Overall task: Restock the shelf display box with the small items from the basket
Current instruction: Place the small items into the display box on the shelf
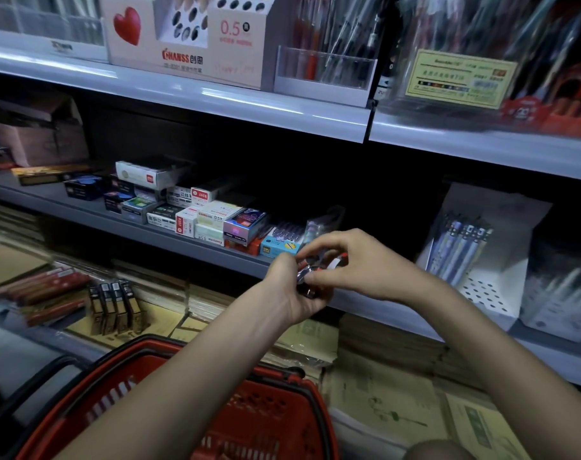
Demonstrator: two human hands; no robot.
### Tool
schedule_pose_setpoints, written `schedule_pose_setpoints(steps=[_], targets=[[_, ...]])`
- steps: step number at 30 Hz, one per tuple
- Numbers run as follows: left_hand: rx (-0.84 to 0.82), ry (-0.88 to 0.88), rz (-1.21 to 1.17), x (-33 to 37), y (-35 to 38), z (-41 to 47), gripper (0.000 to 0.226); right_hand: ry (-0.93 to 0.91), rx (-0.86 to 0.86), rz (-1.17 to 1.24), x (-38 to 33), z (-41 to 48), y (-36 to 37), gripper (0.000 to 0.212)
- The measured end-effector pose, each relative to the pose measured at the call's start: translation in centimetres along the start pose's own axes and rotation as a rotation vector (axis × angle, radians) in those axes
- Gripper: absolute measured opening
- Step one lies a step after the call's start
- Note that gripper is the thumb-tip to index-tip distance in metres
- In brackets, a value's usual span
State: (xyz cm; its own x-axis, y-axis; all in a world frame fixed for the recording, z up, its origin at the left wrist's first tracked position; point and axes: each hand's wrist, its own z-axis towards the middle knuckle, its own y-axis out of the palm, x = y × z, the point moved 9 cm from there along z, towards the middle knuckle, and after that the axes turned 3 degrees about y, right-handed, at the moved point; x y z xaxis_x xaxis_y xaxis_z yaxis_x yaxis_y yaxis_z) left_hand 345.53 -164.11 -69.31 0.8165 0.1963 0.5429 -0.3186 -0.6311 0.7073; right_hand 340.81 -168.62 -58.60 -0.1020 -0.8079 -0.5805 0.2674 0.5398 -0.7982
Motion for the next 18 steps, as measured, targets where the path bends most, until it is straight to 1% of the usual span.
schedule_pose_setpoints(steps=[2,4,6,8,11,12,14,15,18], targets=[[0.010,-0.022,0.024,-0.4,-0.1,-0.2,0.036,-0.018,0.021,-0.098,-0.1,-0.5,0.1,0.032],[0.016,-0.036,0.056,-0.7,0.0,-0.4,0.037,-0.048,0.097,-0.218,-0.3,-0.8,-0.1,0.028],[0.024,-0.043,0.066,-0.8,0.1,-0.5,0.034,-0.070,0.164,-0.220,0.0,-0.7,-0.5,0.022],[0.017,-0.050,0.069,-0.8,0.2,-0.5,0.036,-0.073,0.242,-0.125,1.1,-0.2,-1.1,0.018],[0.027,-0.050,0.063,-0.8,-0.2,0.0,0.049,0.067,0.386,0.219,5.0,0.6,-3.9,0.019],[0.028,-0.047,0.059,-0.7,-0.3,0.2,0.048,0.128,0.439,0.265,6.7,0.9,-4.8,0.019],[0.026,-0.030,0.057,-0.2,-0.6,0.4,0.040,0.260,0.514,0.189,10.6,1.8,-6.3,0.013],[0.028,-0.022,0.055,0.1,-0.7,0.5,0.038,0.324,0.498,0.151,12.1,2.4,-6.4,0.010],[0.027,0.003,0.035,0.7,-1.1,1.0,0.041,0.444,0.286,0.169,14.3,4.4,-3.6,0.014]])
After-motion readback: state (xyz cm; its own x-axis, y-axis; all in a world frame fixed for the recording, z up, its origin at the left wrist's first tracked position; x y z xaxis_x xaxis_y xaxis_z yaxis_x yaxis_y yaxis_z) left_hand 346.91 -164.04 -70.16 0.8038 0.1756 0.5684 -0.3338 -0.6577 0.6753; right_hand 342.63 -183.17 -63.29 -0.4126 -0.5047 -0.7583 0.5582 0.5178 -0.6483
